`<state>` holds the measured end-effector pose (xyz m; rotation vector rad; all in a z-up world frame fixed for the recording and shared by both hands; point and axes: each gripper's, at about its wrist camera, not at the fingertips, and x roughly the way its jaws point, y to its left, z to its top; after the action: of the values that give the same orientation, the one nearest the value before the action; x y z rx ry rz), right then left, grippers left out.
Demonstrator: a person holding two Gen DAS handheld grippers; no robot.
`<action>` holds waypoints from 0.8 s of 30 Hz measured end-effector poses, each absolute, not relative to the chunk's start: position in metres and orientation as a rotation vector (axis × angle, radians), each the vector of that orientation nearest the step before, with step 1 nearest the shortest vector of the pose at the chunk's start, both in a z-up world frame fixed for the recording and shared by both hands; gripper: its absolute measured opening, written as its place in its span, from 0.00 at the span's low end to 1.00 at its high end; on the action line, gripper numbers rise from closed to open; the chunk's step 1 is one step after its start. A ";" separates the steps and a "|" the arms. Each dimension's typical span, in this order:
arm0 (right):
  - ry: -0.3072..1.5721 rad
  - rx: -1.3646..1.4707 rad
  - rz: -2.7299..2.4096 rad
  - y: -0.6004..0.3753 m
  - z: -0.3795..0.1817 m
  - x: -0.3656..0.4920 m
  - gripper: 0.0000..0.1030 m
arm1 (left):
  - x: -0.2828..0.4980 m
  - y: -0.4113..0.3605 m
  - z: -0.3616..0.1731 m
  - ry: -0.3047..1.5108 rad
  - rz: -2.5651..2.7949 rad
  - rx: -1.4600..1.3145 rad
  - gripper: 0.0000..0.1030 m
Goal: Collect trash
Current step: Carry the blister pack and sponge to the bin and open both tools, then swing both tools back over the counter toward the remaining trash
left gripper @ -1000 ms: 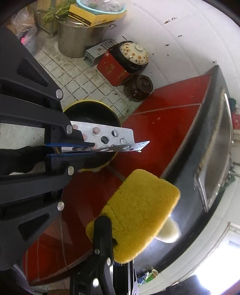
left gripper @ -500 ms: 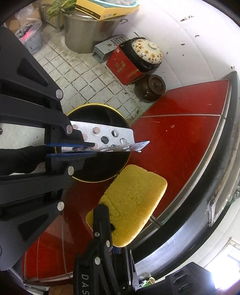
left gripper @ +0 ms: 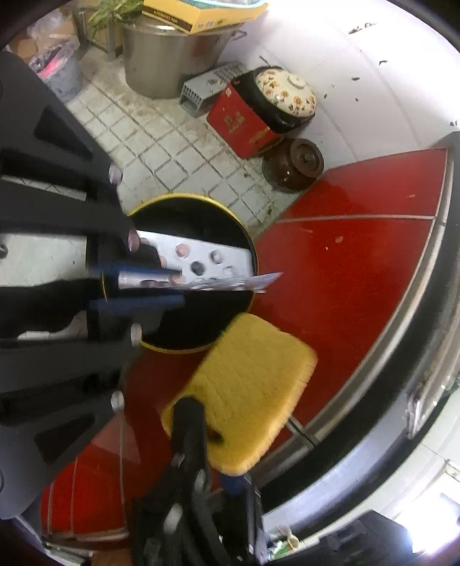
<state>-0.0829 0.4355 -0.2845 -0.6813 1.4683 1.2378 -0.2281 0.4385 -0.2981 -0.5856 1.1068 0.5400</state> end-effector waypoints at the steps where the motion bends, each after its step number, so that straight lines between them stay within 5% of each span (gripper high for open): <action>1: 1.465 -0.676 1.242 0.436 -0.283 -0.081 0.79 | -0.230 0.440 -0.299 1.104 0.556 -0.591 0.72; 14: 1.421 -0.628 1.260 0.421 -0.251 -0.070 0.79 | -0.226 0.436 -0.275 1.075 0.562 -0.536 0.75; 24: 1.180 -0.359 1.038 0.284 -0.122 0.011 0.80 | -0.143 0.366 -0.168 0.984 0.385 -0.254 0.89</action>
<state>0.0107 0.2842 -0.1220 -0.3592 1.1799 1.0384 -0.1434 0.3659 -0.1675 -0.2538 0.9843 0.3853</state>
